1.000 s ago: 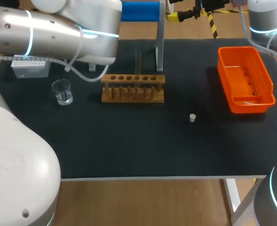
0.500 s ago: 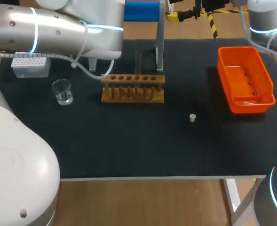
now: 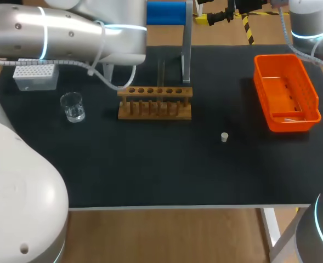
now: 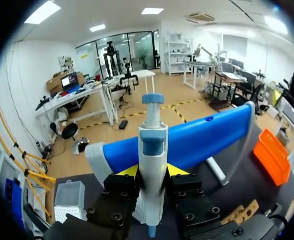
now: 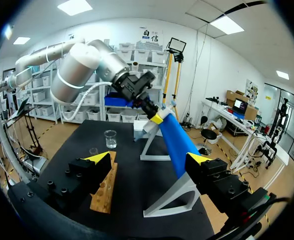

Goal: Invert the test tube, pick up the pipette, mount the tip to pipette, aspirate from beaker and dispense into the tube, eject the tip, return the pipette, and cap with the stopper.

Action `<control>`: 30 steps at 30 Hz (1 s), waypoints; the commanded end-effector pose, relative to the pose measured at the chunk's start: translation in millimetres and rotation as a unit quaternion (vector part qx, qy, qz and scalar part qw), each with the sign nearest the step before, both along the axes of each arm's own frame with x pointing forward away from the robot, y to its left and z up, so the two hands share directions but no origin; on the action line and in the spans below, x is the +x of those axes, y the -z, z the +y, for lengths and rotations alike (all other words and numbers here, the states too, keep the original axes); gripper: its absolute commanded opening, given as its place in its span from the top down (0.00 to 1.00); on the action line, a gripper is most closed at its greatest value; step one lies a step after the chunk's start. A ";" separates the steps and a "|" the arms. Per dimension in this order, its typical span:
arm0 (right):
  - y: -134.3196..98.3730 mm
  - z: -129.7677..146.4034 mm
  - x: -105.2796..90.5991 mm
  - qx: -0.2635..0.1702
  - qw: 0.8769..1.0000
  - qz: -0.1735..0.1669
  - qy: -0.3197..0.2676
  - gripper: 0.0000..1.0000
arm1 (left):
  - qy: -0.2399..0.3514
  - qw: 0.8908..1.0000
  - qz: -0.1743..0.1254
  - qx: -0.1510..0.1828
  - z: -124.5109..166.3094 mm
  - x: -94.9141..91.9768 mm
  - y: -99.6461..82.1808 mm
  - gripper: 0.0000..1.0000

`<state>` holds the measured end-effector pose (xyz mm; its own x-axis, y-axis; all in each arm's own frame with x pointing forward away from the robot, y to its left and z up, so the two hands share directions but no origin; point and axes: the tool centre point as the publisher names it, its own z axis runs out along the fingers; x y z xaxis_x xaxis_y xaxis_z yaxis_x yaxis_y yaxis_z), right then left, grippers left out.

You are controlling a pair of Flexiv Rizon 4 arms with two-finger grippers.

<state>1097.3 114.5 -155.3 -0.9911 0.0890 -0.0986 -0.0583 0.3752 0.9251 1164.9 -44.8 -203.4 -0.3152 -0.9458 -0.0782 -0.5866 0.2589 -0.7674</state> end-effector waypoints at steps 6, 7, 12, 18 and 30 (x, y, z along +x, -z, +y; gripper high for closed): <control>-1.2 -0.7 0.5 -0.002 1.000 0.001 -0.001 0.00 | -0.003 1.000 0.010 0.002 -0.6 2.8 2.4 1.00; -1.2 -0.7 0.5 -0.002 1.000 0.001 -0.001 0.00 | -0.004 1.000 0.011 0.002 -0.2 2.6 3.0 1.00; -1.2 -0.7 0.5 -0.002 1.000 0.001 -0.001 0.00 | -0.009 1.000 0.014 0.003 0.1 1.4 4.7 0.61; -1.2 -0.7 0.5 -0.002 1.000 0.001 -0.001 0.00 | -0.014 1.000 0.013 0.004 -1.7 -3.1 3.1 0.00; -1.2 -0.7 0.5 -0.002 1.000 0.001 -0.001 0.00 | -0.010 1.000 -0.006 -0.005 -3.5 -22.9 -19.0 0.00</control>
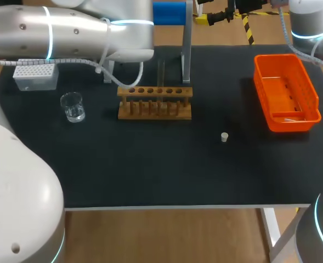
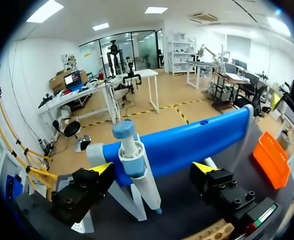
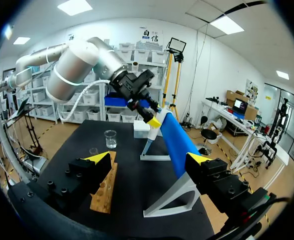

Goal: Invert the test tube, pick up the pipette, mount the tip to pipette, aspirate from beaker and dispense into the tube, eject the tip, return the pipette, and cap with the stopper.

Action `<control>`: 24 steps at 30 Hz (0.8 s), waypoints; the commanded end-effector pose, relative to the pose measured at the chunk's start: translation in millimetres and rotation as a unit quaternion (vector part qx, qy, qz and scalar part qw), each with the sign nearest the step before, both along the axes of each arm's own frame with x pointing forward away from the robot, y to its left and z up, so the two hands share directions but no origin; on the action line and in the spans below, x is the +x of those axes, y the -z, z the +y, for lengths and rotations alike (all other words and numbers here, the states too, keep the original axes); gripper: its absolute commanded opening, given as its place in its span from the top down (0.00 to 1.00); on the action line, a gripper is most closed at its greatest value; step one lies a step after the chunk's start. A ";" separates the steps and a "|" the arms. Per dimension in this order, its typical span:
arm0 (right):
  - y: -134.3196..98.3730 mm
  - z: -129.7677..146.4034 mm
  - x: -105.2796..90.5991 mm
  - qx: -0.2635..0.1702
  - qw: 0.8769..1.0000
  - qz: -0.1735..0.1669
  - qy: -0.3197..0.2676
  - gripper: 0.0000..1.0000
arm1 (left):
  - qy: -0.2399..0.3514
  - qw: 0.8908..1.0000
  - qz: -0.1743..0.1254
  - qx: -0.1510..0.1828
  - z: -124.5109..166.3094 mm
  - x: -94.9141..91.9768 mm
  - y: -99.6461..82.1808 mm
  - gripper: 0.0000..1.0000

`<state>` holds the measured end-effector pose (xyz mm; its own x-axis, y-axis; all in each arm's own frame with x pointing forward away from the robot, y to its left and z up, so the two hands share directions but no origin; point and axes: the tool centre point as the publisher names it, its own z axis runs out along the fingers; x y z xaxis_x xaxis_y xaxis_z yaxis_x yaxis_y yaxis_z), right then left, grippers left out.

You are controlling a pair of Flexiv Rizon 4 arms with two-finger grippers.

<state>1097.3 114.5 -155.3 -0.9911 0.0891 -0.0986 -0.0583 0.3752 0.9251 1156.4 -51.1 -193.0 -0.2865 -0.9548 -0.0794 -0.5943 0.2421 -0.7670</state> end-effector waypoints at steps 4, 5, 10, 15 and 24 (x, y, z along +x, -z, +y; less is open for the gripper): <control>-1.2 -0.7 0.5 -0.002 1.000 0.001 -0.001 0.00 | 0.016 1.000 -0.025 -0.007 5.6 -24.6 -22.1 0.00; -1.2 -0.7 0.5 -0.002 1.000 0.001 -0.001 0.00 | 0.015 1.000 -0.027 -0.007 6.8 -28.7 -26.0 0.00; -1.2 -0.7 0.5 -0.002 1.000 0.001 -0.001 0.00 | 0.067 0.995 -0.063 -0.032 7.4 -51.6 -42.6 0.00; -1.2 -0.7 0.5 -0.002 1.000 0.001 -0.001 0.00 | 0.153 0.982 -0.097 -0.055 3.7 -78.8 -58.2 0.00; -1.2 -0.7 0.5 -0.002 1.000 0.001 -0.001 0.00 | 0.301 0.940 -0.138 -0.087 -18.2 -136.9 -72.8 0.00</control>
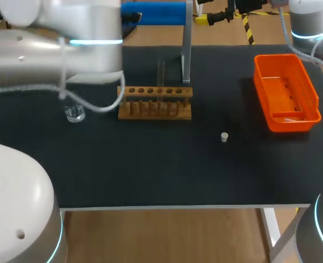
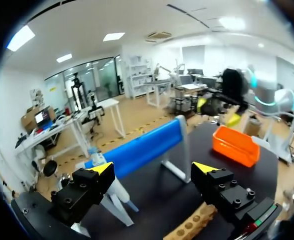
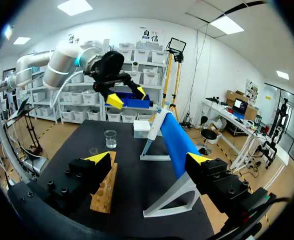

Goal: Invert the test tube, pick up the pipette, mount the tip to pipette, aspirate from beaker and dispense into the tube, eject the tip, return the pipette, and cap with the stopper.

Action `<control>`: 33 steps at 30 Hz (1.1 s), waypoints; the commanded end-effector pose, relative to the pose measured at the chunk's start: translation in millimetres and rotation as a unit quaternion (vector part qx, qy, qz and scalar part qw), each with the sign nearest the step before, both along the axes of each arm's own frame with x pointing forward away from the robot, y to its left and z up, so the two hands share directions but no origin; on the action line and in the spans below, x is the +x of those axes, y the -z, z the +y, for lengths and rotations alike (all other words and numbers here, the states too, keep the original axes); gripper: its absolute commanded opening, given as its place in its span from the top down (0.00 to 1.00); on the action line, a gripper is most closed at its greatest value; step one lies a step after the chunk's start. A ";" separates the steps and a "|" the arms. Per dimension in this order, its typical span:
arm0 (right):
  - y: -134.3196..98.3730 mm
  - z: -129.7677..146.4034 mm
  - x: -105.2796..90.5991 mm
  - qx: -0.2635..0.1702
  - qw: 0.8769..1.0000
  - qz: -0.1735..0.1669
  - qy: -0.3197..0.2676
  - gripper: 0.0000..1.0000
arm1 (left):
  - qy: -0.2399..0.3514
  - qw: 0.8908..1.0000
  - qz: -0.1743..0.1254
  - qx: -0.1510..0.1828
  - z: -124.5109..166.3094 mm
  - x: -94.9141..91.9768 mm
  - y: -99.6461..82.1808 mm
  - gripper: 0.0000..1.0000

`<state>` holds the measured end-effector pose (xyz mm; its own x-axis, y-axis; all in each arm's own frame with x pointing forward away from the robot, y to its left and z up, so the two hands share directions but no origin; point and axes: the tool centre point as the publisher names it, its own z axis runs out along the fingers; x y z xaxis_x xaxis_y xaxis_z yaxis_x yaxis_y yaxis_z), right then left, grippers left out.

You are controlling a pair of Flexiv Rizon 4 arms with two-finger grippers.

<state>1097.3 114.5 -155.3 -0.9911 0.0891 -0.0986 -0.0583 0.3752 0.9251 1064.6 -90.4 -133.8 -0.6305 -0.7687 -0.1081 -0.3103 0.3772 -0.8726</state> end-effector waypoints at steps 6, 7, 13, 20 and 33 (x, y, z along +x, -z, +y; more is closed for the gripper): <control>-1.2 -0.6 0.5 -0.002 1.000 0.001 -0.001 0.00 | 0.175 0.981 -0.057 -0.067 4.2 -78.0 -11.4 0.00; -1.2 -0.6 0.5 -0.002 1.000 0.001 -0.001 0.00 | 0.184 0.979 -0.057 -0.067 1.2 -82.7 -10.3 0.00; -1.2 -0.6 0.5 -0.002 1.000 0.001 -0.001 0.00 | 0.219 0.972 -0.045 -0.067 -15.1 -105.6 8.2 0.00; -1.2 -0.6 0.5 -0.002 1.000 0.001 -0.001 0.00 | 0.237 0.968 -0.036 -0.074 -29.9 -109.2 45.9 0.00; -1.2 -0.6 0.5 -0.002 1.000 0.001 -0.001 0.00 | 0.301 0.948 -0.037 -0.092 -37.8 -81.0 83.5 0.00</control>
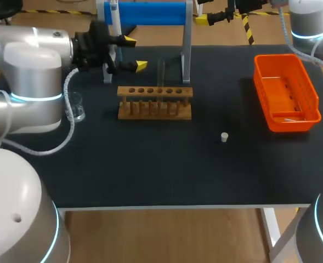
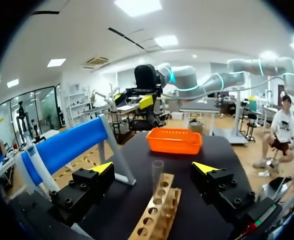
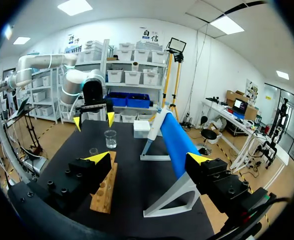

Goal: Invert the test tube, pick up the pipette, mount the tip to pipette, aspirate from beaker and dispense into the tube, eject the tip, return the pipette, and cap with the stopper.

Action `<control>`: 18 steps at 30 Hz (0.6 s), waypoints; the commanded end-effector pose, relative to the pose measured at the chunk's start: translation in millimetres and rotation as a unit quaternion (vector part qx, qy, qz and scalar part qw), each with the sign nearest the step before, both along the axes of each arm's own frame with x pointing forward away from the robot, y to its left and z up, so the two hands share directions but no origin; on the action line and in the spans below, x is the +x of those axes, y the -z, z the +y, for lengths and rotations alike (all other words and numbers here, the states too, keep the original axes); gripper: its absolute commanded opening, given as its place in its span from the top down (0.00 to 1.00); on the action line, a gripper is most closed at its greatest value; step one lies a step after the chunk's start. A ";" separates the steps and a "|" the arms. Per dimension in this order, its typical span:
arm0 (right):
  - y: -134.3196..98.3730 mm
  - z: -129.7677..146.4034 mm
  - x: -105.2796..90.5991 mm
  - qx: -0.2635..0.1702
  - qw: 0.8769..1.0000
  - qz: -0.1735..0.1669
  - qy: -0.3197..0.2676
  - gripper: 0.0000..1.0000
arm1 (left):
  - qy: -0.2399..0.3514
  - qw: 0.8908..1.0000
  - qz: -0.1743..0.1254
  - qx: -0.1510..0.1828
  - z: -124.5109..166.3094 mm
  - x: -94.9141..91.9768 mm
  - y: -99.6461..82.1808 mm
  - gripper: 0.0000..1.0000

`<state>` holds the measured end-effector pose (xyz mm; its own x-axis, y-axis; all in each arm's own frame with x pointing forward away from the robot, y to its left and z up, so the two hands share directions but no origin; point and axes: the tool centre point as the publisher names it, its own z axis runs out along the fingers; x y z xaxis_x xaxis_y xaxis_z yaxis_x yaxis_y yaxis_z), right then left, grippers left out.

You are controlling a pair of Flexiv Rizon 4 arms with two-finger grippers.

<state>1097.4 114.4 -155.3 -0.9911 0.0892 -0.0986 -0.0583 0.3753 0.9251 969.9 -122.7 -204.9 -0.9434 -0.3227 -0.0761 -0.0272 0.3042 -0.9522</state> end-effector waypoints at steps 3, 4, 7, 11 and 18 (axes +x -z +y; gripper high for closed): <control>-1.2 -0.6 0.5 -0.002 1.000 0.001 -0.001 0.00 | 0.027 1.000 0.007 0.005 -6.6 16.3 16.0 0.00; -1.2 -0.6 0.5 -0.002 1.000 0.001 -0.001 0.00 | 0.027 0.999 0.011 0.016 -6.6 18.1 17.7 0.00; -1.2 -0.6 0.5 -0.002 1.000 0.001 -0.001 0.00 | 0.033 0.999 0.012 0.022 -6.7 20.2 17.3 0.00; -1.2 -0.6 0.5 -0.002 1.000 0.001 -0.001 0.00 | 0.035 0.998 0.019 0.041 -8.4 23.3 19.3 0.00; -1.2 -0.6 0.5 -0.002 1.000 0.001 -0.001 0.00 | 0.047 0.997 0.033 0.057 -20.2 22.3 30.0 0.00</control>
<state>1097.3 114.5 -155.3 -0.9911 0.0890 -0.0986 -0.0583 0.3752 0.9251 986.1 -138.2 -232.9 -0.9695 -0.2394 -0.0532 -0.0488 0.4007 -0.9149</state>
